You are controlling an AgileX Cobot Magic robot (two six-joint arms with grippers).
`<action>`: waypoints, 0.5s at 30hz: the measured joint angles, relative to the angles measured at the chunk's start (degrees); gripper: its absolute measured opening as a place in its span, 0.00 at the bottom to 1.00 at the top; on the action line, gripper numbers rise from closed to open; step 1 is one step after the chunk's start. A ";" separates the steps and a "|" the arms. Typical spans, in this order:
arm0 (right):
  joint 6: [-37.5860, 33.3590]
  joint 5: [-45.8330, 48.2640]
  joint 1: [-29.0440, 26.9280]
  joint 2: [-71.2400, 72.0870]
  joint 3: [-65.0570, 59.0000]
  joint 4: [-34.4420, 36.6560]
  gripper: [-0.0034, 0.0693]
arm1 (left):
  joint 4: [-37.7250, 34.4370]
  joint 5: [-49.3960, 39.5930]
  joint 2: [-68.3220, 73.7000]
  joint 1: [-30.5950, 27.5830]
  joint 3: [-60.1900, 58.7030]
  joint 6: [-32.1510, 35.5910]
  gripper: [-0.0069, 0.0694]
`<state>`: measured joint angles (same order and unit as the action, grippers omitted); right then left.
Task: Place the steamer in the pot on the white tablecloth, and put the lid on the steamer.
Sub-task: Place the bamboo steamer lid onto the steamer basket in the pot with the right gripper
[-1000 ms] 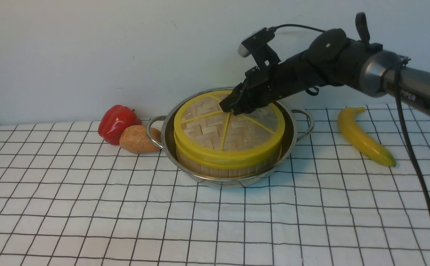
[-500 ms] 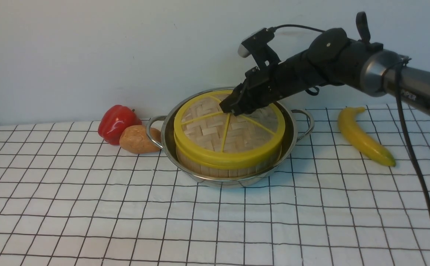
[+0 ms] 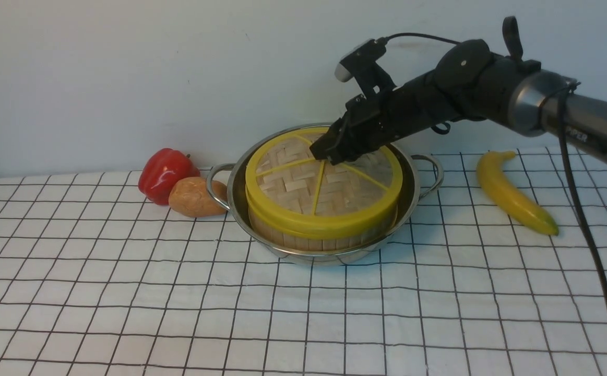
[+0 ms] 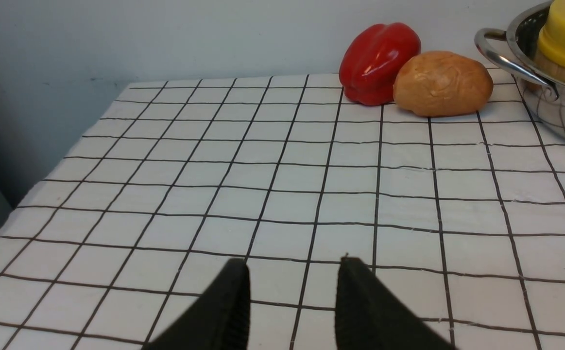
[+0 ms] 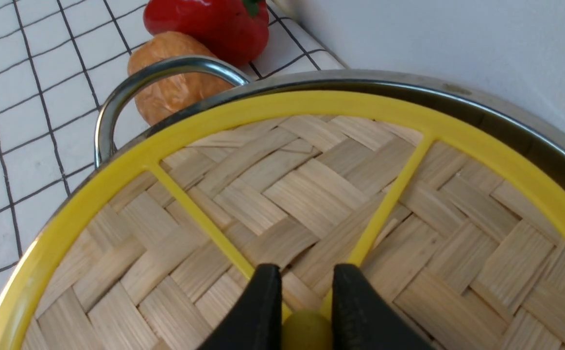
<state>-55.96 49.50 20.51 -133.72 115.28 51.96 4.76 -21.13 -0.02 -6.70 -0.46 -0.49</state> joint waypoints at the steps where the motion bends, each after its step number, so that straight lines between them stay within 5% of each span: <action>1: -0.06 0.00 0.00 0.00 0.00 0.00 0.25 | 0.00 0.00 0.00 0.00 0.00 0.00 0.41; 15: -4.00 -0.29 0.65 0.00 0.00 0.00 0.25 | 0.00 0.00 0.00 0.00 0.00 0.00 0.41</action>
<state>-59.96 49.21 21.16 -133.72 115.28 51.96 4.76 -21.13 -0.02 -6.70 -0.46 -0.49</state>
